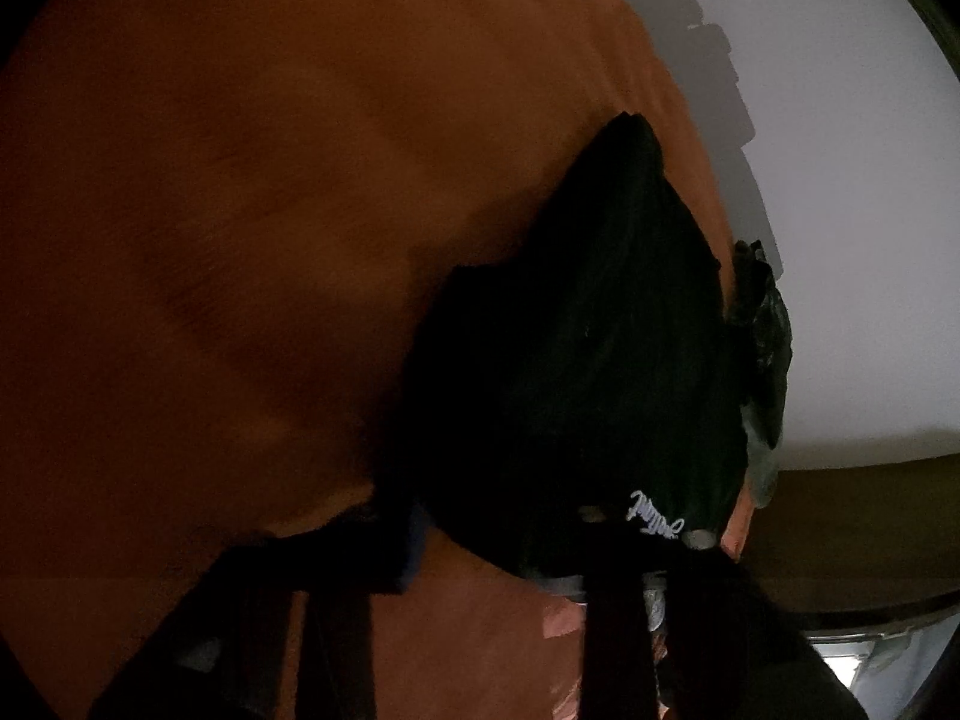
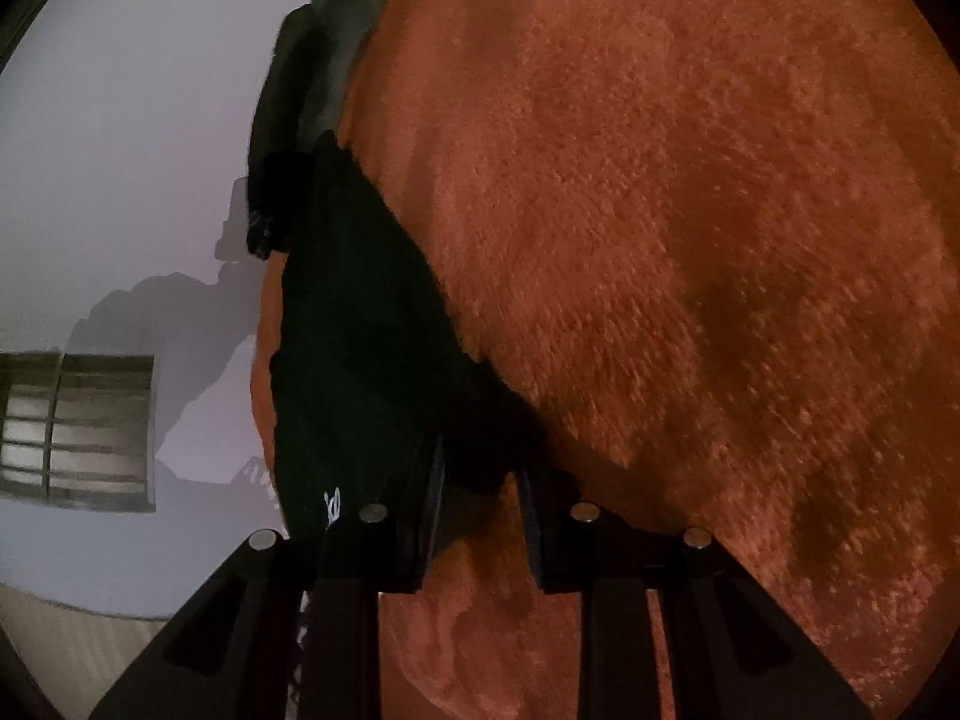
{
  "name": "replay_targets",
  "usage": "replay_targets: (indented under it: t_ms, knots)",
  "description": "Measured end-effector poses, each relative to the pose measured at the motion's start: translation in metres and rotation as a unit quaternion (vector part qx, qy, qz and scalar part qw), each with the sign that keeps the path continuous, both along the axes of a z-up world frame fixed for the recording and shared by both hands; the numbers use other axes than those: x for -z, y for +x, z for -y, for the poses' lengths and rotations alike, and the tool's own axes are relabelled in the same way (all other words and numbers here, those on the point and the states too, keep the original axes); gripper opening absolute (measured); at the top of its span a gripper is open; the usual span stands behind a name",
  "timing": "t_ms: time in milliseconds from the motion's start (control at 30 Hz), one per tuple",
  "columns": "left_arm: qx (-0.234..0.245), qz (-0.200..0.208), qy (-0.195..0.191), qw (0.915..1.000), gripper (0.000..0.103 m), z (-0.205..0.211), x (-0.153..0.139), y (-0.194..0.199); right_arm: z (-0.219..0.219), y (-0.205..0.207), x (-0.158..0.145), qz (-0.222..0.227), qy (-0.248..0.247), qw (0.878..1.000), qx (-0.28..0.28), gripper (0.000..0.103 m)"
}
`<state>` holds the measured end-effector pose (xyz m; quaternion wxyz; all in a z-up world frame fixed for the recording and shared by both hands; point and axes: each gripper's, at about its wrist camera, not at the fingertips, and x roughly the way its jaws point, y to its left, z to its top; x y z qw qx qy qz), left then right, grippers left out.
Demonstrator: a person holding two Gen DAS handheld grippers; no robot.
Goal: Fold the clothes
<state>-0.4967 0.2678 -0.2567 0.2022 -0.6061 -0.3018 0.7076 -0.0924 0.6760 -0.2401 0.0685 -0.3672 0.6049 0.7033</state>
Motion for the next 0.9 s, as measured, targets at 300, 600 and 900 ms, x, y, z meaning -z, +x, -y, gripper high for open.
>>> replay_targets:
  t_ms: [300,600,900]
  knots:
    - [-0.004,-0.037,-0.011,0.9992,0.005,0.011,-0.023,0.017,0.01,0.009,-0.025,-0.004,0.062,0.998,0.003,0.003]
    - [0.0,-0.037,-0.001,0.9993,0.004,0.053,-0.052,0.044,0.038,0.053,-0.063,0.005,0.076,0.997,0.014,0.002]
    - [0.007,-0.034,-0.009,0.9994,0.004,0.074,-0.057,0.059,0.038,0.078,-0.061,0.022,0.072,0.997,0.007,0.002]
